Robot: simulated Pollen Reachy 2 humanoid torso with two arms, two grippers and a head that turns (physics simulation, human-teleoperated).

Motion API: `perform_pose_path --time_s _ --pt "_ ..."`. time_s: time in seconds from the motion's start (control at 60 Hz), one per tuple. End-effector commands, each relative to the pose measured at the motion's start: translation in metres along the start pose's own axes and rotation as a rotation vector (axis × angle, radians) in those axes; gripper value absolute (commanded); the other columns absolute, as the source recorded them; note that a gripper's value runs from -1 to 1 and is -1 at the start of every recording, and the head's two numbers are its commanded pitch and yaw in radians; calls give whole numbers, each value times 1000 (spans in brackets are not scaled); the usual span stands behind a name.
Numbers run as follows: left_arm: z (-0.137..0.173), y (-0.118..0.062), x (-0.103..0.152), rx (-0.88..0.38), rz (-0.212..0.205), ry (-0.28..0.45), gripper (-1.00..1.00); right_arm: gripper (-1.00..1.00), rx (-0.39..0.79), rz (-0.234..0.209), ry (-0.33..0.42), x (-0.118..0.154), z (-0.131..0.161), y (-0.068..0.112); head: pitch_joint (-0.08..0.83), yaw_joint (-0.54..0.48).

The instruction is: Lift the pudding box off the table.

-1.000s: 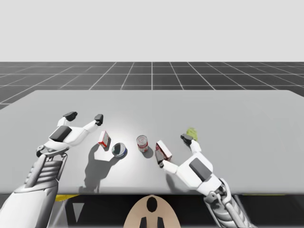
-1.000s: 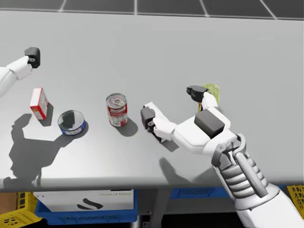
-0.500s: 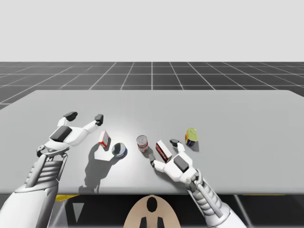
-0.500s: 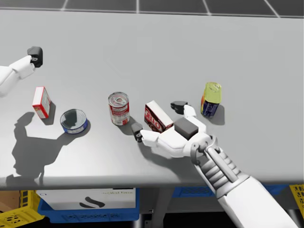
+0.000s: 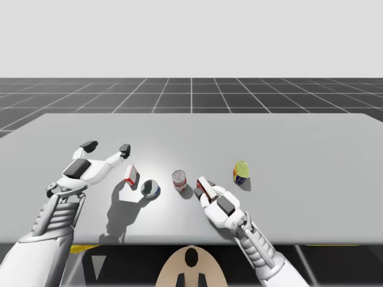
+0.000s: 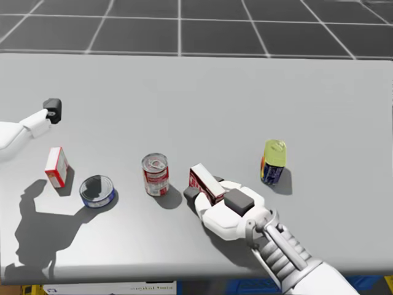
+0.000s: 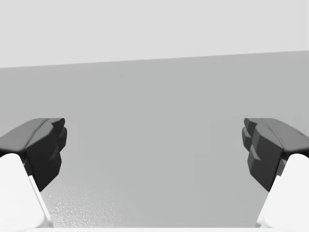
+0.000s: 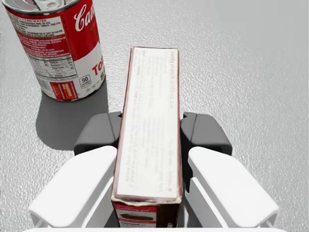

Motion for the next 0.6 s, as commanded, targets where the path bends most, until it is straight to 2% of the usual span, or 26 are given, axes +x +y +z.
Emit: perform_pose_path --time_s 0.017,0.1,0.167,0.35,0.483,0.6 --pt "0 0 -1 0 -1 3 -1000 1000 15 -38 -10 0 -3 10 526 -55" --pt "-1 -1 -2 -3 -3 6 -1000 1000 16 -38 -10 0 -4 10 436 -50" --pt "-1 -1 -2 -4 -5 7 -1000 1000 16 -38 -13 0 -3 10 396 -47" --pt "-1 0 -2 -3 -1 5 -1000 1000 19 -30 -34 8 1 12 363 -45" --pt "-1 0 -2 -2 6 1 -1000 1000 20 -12 -97 33 8 7 362 -47" --pt "-2 0 -2 -2 12 -1 -1000 1000 -4 21 -189 71 18 -2 355 -53"
